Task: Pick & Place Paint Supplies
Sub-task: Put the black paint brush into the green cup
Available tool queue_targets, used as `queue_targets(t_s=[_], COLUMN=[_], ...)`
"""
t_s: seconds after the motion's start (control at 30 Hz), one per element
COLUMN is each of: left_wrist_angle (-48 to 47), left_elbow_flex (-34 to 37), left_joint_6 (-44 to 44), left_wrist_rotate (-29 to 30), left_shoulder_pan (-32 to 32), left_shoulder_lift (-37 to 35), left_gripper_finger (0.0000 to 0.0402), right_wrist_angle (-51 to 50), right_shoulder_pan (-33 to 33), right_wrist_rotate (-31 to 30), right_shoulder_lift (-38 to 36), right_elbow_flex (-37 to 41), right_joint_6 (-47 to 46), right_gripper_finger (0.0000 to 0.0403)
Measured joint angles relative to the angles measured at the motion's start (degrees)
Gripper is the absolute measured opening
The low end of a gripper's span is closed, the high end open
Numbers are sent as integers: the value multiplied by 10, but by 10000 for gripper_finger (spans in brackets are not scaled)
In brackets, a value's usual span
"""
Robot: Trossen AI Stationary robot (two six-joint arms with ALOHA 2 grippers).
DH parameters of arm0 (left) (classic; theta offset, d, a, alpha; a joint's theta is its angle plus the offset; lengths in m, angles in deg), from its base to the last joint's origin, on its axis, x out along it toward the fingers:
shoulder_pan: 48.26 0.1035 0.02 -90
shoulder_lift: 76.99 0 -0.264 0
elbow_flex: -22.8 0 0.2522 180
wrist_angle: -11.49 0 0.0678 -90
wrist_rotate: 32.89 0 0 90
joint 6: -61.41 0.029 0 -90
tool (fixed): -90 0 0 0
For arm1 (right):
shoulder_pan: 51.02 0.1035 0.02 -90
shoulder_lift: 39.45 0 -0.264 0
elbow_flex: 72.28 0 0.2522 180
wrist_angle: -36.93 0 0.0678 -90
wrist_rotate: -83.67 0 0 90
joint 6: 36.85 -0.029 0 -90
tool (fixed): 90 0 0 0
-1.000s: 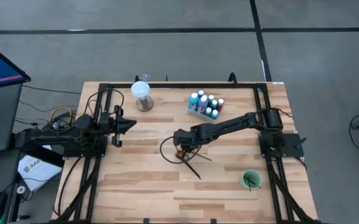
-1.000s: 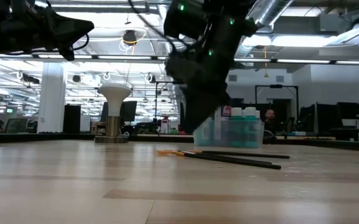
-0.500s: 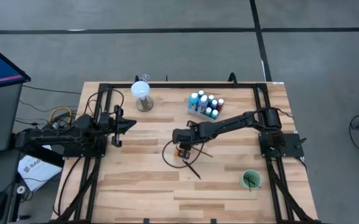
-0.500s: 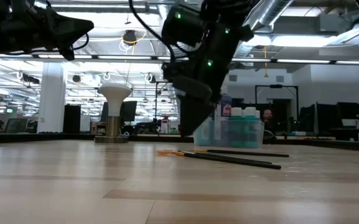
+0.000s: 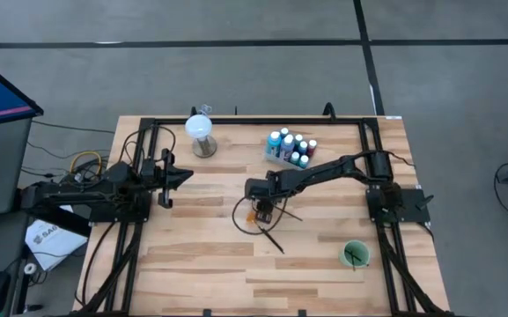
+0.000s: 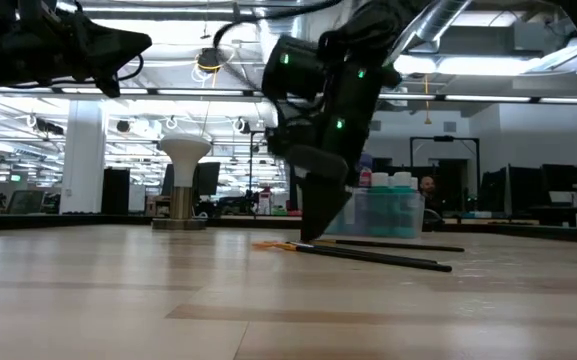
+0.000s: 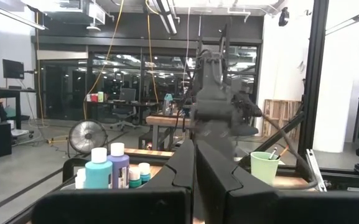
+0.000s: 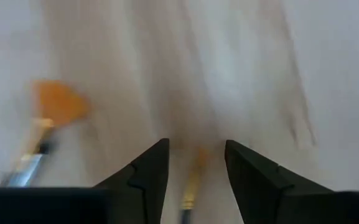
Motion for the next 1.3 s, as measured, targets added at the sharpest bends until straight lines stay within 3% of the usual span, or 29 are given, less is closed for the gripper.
queue_targets(t_s=[0.2, 0.4, 0.67, 1.0, 1.2, 1.3], left_wrist_angle=[0, 1, 2, 5, 7, 8], left_elbow_flex=[0, 0, 0, 0, 0, 0], left_joint_6=[0, 0, 0, 0, 0, 0], left_wrist_rotate=[0, 0, 0, 0, 0, 0], left_shoulder_pan=[0, 0, 0, 0, 0, 0], left_shoulder_lift=[3, 5, 5, 5, 6, 6], left_gripper_finger=[2, 2, 2, 2, 2, 2], right_wrist_angle=[-5, -46, -54, -79, -99, -101], right_shoulder_pan=[-19, -19, -18, -7, 19, 30], right_wrist_rotate=[49, 63, 66, 56, 33, -10], right_shoulder_lift=[16, 17, 16, 6, -54, -83], right_elbow_flex=[-2, -5, -5, -22, -55, -53], right_joint_6=[-4, -2, -17, -89, -90, -100], right_gripper_finger=[139, 68, 5, 0, 0, 0])
